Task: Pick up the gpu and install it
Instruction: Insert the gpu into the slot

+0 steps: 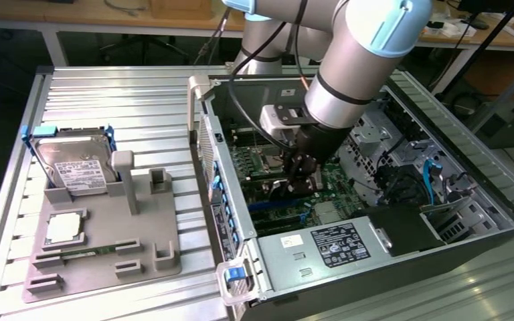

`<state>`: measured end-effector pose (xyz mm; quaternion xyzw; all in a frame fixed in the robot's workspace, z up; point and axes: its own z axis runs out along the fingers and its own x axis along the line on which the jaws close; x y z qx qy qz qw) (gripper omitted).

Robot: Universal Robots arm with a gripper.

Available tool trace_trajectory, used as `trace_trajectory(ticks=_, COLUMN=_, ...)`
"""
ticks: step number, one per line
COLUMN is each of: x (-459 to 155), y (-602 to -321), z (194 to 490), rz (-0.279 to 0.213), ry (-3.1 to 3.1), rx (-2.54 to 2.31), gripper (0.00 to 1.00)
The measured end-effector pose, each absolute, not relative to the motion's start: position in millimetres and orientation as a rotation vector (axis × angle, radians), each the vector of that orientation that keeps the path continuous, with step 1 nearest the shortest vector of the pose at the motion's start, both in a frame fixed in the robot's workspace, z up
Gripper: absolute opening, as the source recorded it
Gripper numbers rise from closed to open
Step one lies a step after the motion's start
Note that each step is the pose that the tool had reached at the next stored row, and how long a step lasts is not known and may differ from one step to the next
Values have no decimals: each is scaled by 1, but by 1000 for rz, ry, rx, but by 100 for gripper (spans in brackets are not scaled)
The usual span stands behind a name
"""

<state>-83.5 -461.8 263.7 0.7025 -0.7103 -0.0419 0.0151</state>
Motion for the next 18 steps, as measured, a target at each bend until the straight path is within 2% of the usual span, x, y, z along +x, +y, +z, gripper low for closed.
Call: trace_trajectory(ticks=18, x=-72, y=-464, z=271, rz=-145, ry=-2199, rx=2182, gripper=27)
